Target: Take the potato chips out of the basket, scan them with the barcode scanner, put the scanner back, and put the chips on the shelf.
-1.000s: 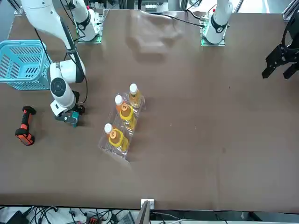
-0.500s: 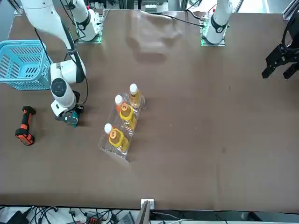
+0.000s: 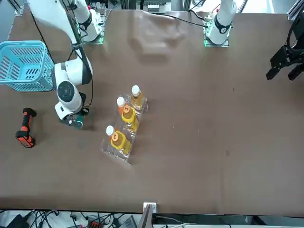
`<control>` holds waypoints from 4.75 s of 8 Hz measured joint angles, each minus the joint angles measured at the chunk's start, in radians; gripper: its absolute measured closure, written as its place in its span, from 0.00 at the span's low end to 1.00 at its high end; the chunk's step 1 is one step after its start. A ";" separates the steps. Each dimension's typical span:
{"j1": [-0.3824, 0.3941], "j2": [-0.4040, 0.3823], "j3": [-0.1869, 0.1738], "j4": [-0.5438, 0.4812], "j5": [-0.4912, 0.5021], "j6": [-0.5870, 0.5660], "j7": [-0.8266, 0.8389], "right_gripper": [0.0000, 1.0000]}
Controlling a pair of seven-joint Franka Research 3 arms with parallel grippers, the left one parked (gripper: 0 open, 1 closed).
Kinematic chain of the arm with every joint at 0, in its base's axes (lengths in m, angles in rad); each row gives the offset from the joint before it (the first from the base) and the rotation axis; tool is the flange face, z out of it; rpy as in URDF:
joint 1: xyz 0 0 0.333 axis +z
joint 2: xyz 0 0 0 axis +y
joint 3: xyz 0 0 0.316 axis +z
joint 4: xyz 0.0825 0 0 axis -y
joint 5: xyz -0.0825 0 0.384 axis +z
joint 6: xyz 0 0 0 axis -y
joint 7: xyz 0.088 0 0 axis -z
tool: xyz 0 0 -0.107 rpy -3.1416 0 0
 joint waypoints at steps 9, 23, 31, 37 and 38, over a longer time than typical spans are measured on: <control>0.136 0.023 0.006 0.165 0.287 -0.028 0.086 0.71; 0.177 0.104 0.006 0.179 0.300 0.048 0.115 0.56; 0.111 0.091 -0.015 0.196 0.301 0.010 -0.012 0.00; -0.184 -0.051 -0.024 0.358 0.301 -0.347 -0.383 0.00; -0.205 -0.055 -0.024 0.423 0.301 -0.434 -0.397 0.00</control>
